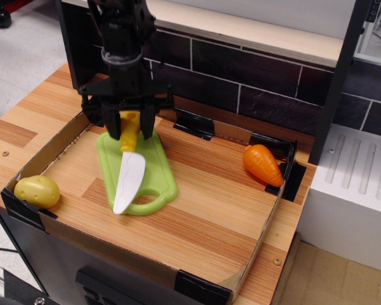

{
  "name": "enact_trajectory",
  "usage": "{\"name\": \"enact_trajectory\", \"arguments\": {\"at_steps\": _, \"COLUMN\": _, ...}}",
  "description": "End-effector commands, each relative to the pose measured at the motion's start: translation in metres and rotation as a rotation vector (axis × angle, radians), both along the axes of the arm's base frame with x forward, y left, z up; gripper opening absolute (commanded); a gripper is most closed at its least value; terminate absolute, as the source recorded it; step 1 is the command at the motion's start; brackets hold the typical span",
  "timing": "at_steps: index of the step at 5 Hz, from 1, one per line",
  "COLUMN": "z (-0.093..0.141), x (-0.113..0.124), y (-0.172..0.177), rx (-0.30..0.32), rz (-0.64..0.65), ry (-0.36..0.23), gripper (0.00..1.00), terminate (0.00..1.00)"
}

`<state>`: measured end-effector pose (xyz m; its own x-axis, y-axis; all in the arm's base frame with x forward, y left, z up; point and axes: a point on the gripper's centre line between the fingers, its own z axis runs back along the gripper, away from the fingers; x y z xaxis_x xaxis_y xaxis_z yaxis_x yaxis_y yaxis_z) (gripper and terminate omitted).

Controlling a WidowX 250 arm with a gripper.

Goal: Put knife on cutting board

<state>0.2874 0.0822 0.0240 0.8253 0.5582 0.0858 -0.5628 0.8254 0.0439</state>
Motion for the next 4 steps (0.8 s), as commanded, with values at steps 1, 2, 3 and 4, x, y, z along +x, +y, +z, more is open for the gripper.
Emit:
{"name": "enact_trajectory", "arguments": {"at_steps": 1, "z": 0.018, "x": 0.009, "y": 0.006, "rx": 0.061, "rz": -0.023, "ry": -0.033, "gripper": 1.00, "terminate": 0.00}}
{"name": "enact_trajectory", "arguments": {"at_steps": 2, "z": 0.028, "x": 0.010, "y": 0.003, "rx": 0.049, "rz": -0.041, "ry": -0.070, "gripper": 1.00, "terminate": 0.00}}
{"name": "enact_trajectory", "arguments": {"at_steps": 3, "z": 0.057, "x": 0.010, "y": -0.013, "rx": 0.075, "rz": -0.132, "ry": -0.133, "gripper": 1.00, "terminate": 0.00}}
{"name": "enact_trajectory", "arguments": {"at_steps": 4, "z": 0.074, "x": 0.017, "y": -0.034, "rx": 0.081, "rz": -0.298, "ry": -0.094, "gripper": 1.00, "terminate": 0.00}}
